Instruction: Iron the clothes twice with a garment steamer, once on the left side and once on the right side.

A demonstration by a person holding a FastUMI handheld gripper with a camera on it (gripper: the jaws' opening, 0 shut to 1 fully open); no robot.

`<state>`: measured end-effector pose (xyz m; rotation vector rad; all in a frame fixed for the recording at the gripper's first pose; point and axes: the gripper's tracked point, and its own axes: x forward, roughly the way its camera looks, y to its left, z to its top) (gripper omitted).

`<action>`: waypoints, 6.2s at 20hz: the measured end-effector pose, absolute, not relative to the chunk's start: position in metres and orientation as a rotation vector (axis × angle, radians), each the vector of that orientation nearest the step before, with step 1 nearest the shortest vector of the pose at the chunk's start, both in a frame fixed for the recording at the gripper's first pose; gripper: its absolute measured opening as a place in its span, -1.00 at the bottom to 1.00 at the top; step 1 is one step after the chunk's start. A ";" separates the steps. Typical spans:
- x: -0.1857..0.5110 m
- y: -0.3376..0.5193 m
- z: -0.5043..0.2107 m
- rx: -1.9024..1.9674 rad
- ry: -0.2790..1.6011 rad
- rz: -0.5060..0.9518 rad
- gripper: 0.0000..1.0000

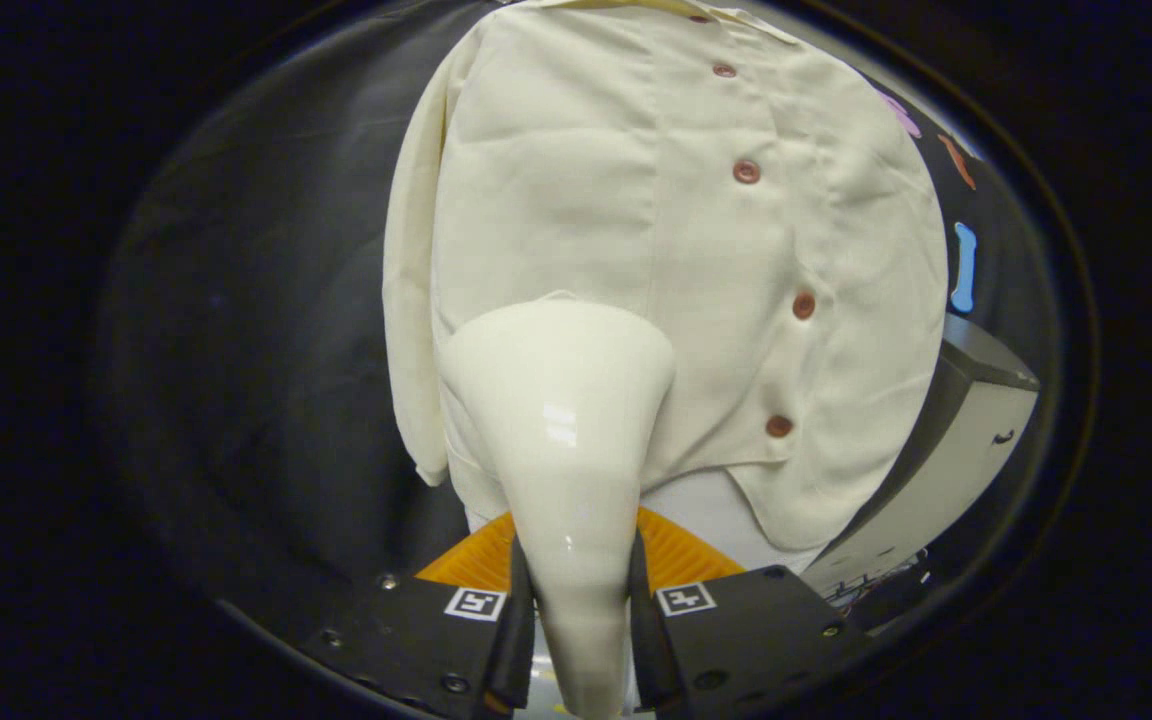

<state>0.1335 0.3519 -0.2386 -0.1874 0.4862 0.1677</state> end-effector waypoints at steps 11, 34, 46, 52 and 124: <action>0.117 0.320 -0.315 -0.261 0.585 0.139 -0.18; 0.102 0.279 -0.059 -0.061 0.223 0.069 -0.20; 0.192 0.212 0.043 -0.027 0.182 -0.002 -0.20; 0.210 0.197 0.038 -0.042 0.198 -0.066 -0.20; 0.047 0.120 -0.209 -0.274 0.530 0.000 -0.18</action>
